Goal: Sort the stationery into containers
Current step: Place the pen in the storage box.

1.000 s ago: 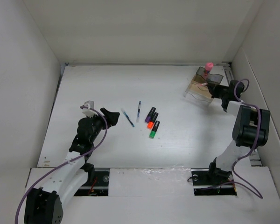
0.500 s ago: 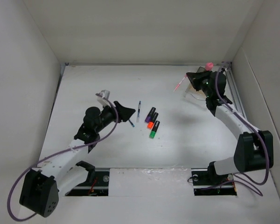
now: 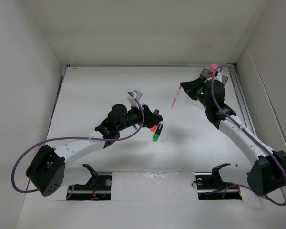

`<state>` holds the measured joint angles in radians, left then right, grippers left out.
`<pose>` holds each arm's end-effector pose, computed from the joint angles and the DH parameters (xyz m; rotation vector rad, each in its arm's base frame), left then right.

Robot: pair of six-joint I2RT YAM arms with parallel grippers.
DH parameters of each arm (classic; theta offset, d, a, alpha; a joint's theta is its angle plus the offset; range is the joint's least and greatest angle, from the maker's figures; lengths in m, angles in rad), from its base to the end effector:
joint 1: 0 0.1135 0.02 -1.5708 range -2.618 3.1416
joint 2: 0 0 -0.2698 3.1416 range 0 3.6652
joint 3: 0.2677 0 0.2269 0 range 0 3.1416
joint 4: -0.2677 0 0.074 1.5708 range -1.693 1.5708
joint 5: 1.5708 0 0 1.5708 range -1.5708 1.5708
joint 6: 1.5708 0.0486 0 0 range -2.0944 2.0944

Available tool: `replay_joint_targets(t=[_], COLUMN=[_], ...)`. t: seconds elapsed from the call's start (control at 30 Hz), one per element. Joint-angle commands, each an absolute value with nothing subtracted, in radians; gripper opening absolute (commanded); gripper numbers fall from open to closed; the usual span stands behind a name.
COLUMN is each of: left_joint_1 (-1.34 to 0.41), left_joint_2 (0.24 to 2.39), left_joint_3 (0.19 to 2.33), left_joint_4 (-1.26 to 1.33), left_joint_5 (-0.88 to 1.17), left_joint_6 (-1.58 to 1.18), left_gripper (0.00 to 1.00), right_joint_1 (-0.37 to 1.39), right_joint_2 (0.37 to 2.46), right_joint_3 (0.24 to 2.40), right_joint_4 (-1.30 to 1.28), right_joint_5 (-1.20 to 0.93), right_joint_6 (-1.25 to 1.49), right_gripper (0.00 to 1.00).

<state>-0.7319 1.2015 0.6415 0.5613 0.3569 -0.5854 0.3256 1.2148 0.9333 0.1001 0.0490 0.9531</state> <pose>0.1816 -0.1860 0.2999 0.4309 1.6742 -1.2853 0.2598 0.0852 0.3411 0.6028 1.7363 0.8775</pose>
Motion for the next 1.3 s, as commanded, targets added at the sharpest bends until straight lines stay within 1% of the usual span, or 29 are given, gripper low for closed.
replay_joint_targets(t=[0.0, 0.1, 0.23, 0.4, 0.43, 0.53, 0.57, 0.7, 0.8, 0.87, 1.07, 1.1, 1.17, 1.27], left_joint_1=[-0.77, -0.798, -0.811, -0.811, -0.811, -0.811, -0.811, -0.811, -0.811, -0.811, -0.811, -0.811, -0.811, -0.811], left_joint_2=[1.229, 1.305, 1.365, 1.419, 1.428, 1.45, 1.459, 1.468, 1.468, 1.477, 1.467, 1.466, 1.454, 1.433], left_joint_3=[0.719, 0.797, 0.834, 0.865, 0.88, 0.893, 0.893, 0.902, 0.902, 0.902, 0.884, 0.874, 0.864, 0.854], left_joint_4=[0.641, 0.601, 0.601, 0.601, 0.601, 0.592, 0.592, 0.592, 0.592, 0.592, 0.572, 0.572, 0.572, 0.539], left_joint_5=[0.356, 0.356, 0.356, 0.347, 0.338, 0.337, 0.328, 0.318, 0.318, 0.318, 0.298, 0.284, 0.255, 0.203], left_joint_6=[-0.519, -0.483, -0.472, -0.472, -0.472, -0.463, -0.463, -0.453, -0.44, -0.43, -0.41, -0.41, -0.41, -0.399], left_gripper=[0.66, 0.66, 0.65, 0.58, 0.58, 0.53, 0.53, 0.44, 0.35, 0.33, 0.19, 0.15, 0.11, 0.06], right_joint_1=[0.357, 0.383, 0.41, 0.419, 0.419, 0.428, 0.428, 0.428, 0.428, 0.428, 0.388, 0.388, 0.376, 0.365], right_joint_2=[1.193, 1.204, 1.23, 1.264, 1.264, 1.275, 1.275, 1.266, 1.266, 1.266, 1.223, 1.223, 1.21, 1.189], right_joint_3=[0.93, 0.94, 0.951, 0.962, 0.962, 0.971, 0.971, 0.971, 0.971, 0.96, 0.94, 0.93, 0.93, 0.919], right_joint_4=[0.066, 0.066, 0.041, 0.041, 0.041, 0.041, 0.041, 0.041, 0.041, 0.051, 0.069, 0.069, 0.069, 0.069], right_joint_5=[0.019, -0.037, -0.037, -0.093, -0.094, -0.094, -0.106, -0.106, -0.129, -0.129, -0.17, -0.179, -0.218, -0.218], right_joint_6=[0.865, 0.835, 0.81, 0.81, 0.81, 0.81, 0.81, 0.81, 0.81, 0.819, 0.828, 0.837, 0.838, 0.847], right_gripper=[0.01, 0.01, 0.01, 0.01, 0.01, 0.01, 0.01, 0.01, 0.01, 0.01, 0.01, 0.01, 0.01, 0.01])
